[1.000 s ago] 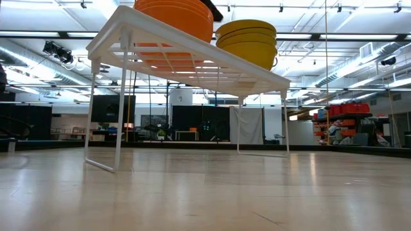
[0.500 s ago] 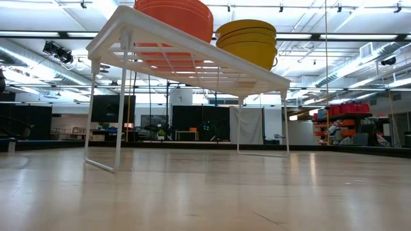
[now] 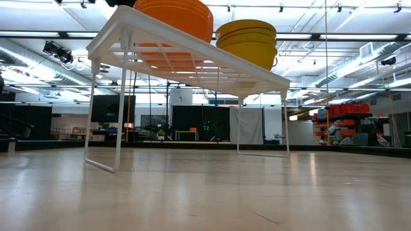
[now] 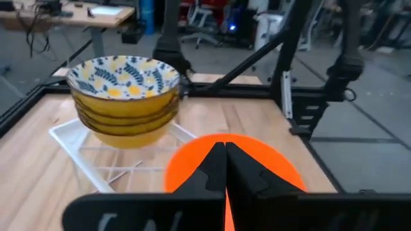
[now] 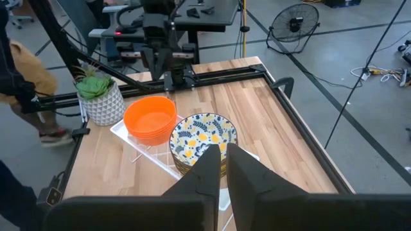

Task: Pick & Place Mini bowls
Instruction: Return to Home Position

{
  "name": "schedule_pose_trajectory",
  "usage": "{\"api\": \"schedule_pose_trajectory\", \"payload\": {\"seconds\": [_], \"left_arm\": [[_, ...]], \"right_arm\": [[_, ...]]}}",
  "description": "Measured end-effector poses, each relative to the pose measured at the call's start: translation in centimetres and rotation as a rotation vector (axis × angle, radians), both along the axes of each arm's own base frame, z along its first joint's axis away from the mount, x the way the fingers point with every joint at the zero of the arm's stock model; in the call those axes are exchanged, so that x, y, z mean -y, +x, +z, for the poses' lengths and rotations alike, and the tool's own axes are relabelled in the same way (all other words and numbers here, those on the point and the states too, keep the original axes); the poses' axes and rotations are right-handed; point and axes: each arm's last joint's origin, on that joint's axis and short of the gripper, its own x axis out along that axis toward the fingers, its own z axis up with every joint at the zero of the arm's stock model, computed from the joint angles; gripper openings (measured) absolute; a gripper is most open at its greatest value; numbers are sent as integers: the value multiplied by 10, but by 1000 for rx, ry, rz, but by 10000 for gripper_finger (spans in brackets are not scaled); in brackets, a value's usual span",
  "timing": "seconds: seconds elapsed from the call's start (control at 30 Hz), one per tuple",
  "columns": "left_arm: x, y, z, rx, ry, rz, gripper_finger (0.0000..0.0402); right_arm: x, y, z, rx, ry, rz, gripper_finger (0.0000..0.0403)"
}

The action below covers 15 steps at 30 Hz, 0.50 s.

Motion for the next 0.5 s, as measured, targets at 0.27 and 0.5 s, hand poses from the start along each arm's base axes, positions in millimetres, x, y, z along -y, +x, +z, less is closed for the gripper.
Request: {"api": "schedule_pose_trajectory", "payload": {"seconds": [0.27, 0.5], "left_arm": [[7, -26, -35, 161, -75, -38, 1], [5, -47, -63, 242, -131, -37, 1]], "right_arm": [[0, 0, 0, 0, 0, 0, 32], [0, 0, 0, 0, 0, 0, 32]]}}
